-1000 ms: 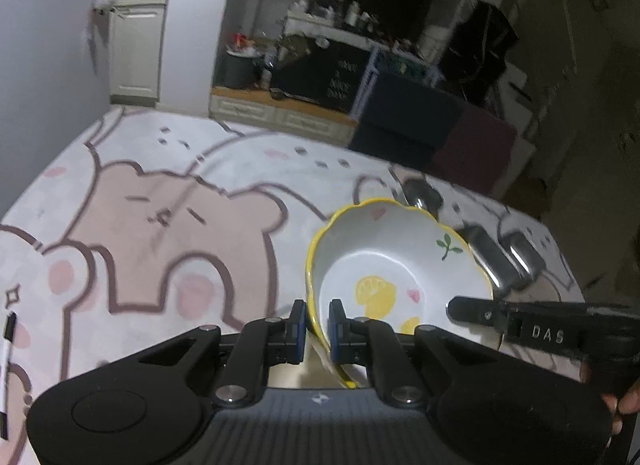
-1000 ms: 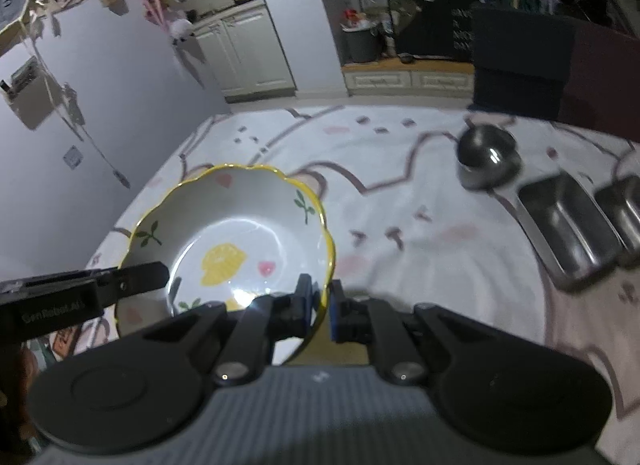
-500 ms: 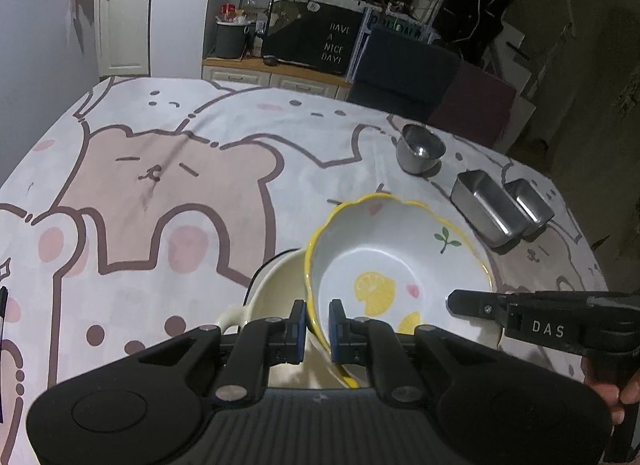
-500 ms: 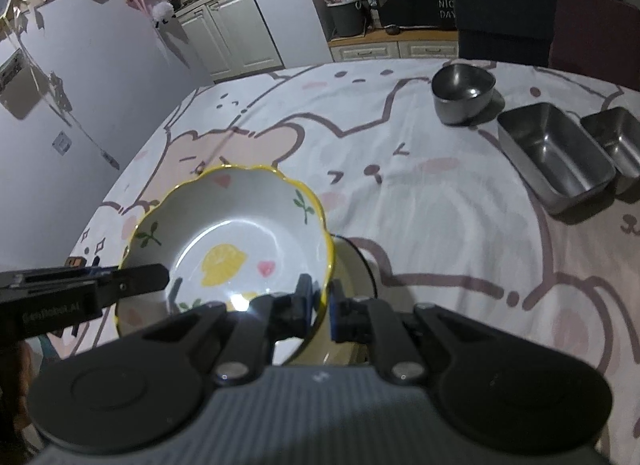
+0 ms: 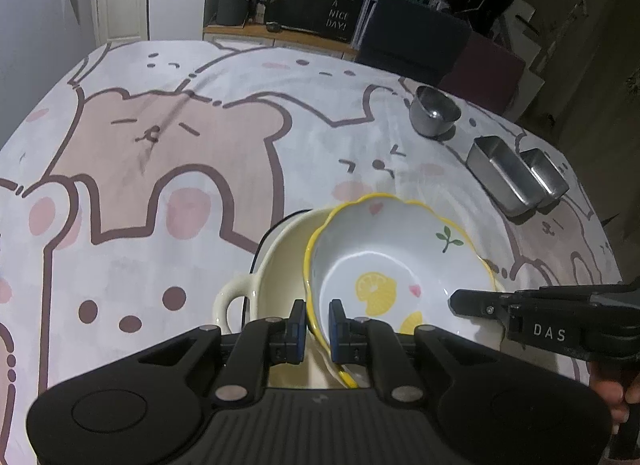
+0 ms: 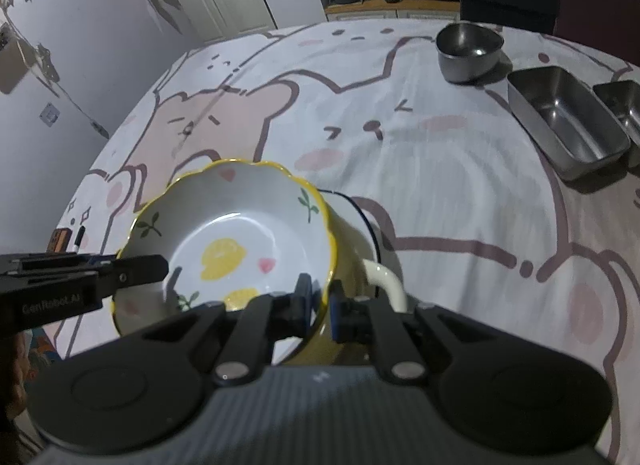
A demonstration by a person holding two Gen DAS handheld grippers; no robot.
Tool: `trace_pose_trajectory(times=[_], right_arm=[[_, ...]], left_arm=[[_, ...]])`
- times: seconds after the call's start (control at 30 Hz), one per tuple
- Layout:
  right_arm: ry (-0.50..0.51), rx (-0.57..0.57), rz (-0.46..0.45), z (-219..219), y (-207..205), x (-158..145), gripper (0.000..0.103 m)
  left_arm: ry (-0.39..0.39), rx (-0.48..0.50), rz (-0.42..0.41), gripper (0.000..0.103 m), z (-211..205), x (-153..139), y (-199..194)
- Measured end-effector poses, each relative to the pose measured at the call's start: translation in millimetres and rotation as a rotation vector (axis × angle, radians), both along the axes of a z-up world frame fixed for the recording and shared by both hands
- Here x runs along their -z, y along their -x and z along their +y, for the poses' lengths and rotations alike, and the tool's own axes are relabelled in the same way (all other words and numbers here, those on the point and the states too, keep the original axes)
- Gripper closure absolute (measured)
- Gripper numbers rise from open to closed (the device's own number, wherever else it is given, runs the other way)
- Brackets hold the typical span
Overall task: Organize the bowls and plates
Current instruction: 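Lift the lemon-print bowl with both grippers and carry it over the cream bowl, then lower the lemon-print bowl into the cream bowl with both grippers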
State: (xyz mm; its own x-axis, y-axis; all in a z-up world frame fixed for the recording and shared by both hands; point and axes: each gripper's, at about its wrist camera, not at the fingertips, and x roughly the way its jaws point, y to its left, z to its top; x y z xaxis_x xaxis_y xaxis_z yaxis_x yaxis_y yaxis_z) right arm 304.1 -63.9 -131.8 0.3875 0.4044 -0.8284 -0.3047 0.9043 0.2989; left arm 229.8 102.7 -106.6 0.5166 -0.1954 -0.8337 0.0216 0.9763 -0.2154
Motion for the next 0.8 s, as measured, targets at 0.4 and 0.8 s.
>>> trace_pose_trajectory(times=[0.4, 0.8], right_arm=[[0.016, -0.012, 0.042, 6, -2, 9, 0.092], [0.04, -0.023, 0.059, 14, -6, 16, 0.092]], left_arm=[[-0.008, -0.005, 0.04, 0.091, 2, 8, -2], [-0.017, -0.003, 0.074, 0.091, 3, 16, -3]])
